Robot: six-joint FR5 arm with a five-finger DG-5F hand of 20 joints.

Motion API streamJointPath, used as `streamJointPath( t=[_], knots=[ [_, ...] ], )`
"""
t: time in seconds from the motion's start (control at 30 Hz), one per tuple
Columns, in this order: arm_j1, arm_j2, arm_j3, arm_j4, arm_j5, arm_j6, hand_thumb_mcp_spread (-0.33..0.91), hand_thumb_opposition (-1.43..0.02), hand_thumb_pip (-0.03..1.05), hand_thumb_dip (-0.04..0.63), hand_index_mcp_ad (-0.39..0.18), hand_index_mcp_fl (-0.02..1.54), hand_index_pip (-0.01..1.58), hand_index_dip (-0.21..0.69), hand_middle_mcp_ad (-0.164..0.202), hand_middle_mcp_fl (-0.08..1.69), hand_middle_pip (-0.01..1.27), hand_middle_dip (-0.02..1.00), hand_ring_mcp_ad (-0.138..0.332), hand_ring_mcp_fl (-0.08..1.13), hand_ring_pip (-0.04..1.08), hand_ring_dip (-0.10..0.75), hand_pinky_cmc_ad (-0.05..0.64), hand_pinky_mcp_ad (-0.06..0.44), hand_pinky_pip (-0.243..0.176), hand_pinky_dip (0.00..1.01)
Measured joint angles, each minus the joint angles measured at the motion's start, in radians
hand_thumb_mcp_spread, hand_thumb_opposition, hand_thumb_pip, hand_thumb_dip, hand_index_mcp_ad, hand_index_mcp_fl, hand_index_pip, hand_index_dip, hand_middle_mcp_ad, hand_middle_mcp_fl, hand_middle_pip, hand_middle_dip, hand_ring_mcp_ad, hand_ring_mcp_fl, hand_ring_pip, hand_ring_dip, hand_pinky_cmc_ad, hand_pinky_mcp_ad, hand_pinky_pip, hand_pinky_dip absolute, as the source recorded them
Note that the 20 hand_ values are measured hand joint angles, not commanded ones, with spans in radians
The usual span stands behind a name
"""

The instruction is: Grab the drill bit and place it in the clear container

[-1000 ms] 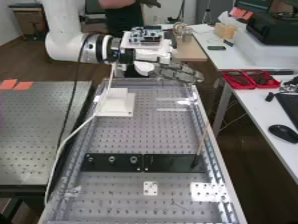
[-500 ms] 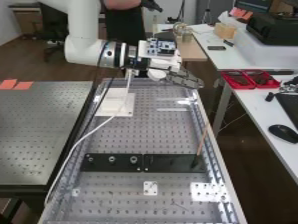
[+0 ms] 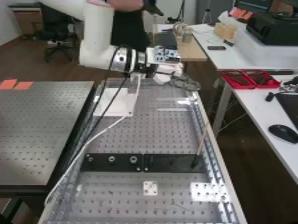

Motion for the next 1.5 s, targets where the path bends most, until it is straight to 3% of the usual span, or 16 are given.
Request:
streamJointPath(
  t=[0.33, 0.77, 0.83, 0.93, 1.03, 1.17, 1.3, 1.5],
  knots=[
    [0.000, -0.040, 0.018, -0.008, 0.008, 0.012, 0.69, -1.04, 0.42, 0.300, -0.164, 1.08, 0.63, 0.400, 0.091, 0.42, 0.12, 0.27, 0.134, 0.13, 0.11, 0.059, 0.312, 0.124, -0.089, 0.16],
    [-0.008, -0.038, 0.008, 0.000, 0.015, 0.003, 0.65, -1.04, 0.42, 0.300, -0.159, 1.04, 0.68, 0.403, 0.091, 0.40, 0.12, 0.27, 0.134, 0.13, 0.11, 0.059, 0.312, 0.124, -0.089, 0.16],
    [-0.008, -0.036, 0.007, -0.001, 0.017, -0.001, 0.58, -0.98, 0.42, 0.302, -0.159, 0.95, 0.62, 0.405, 0.089, 0.36, 0.12, 0.27, 0.136, 0.12, 0.11, 0.059, 0.312, 0.124, -0.089, 0.16],
    [-0.010, -0.032, 0.007, -0.002, 0.006, -0.006, 0.53, -0.91, 0.42, 0.302, -0.159, 0.73, 0.34, 0.412, 0.093, 0.31, 0.12, 0.27, 0.133, 0.08, 0.10, 0.059, 0.307, 0.124, -0.093, 0.16],
    [-0.010, -0.031, 0.006, -0.004, 0.012, -0.003, 0.50, -0.88, 0.46, 0.298, -0.157, 0.69, 0.23, 0.445, 0.089, 0.28, 0.12, 0.27, 0.136, 0.08, 0.10, 0.059, 0.305, 0.124, -0.093, 0.16],
    [-0.011, -0.029, 0.004, -0.004, 0.008, -0.002, 0.49, -0.85, 0.47, 0.302, -0.145, 0.59, 0.14, 0.480, 0.089, 0.23, 0.12, 0.27, 0.136, 0.05, 0.10, 0.059, 0.295, 0.124, -0.093, 0.16],
    [-0.014, -0.020, -0.002, 0.001, 0.010, -0.001, 0.47, -0.82, 0.48, 0.298, -0.141, 0.58, 0.11, 0.515, 0.093, 0.23, 0.12, 0.27, 0.133, 0.04, 0.10, 0.059, 0.297, 0.124, -0.093, 0.16],
    [-0.027, 0.046, -0.035, 0.036, 0.001, -0.012, 0.46, -0.81, 0.47, 0.298, -0.141, 0.57, 0.09, 0.536, 0.093, 0.23, 0.12, 0.27, 0.133, 0.04, 0.10, 0.059, 0.278, 0.124, -0.093, 0.16]
  ],
)
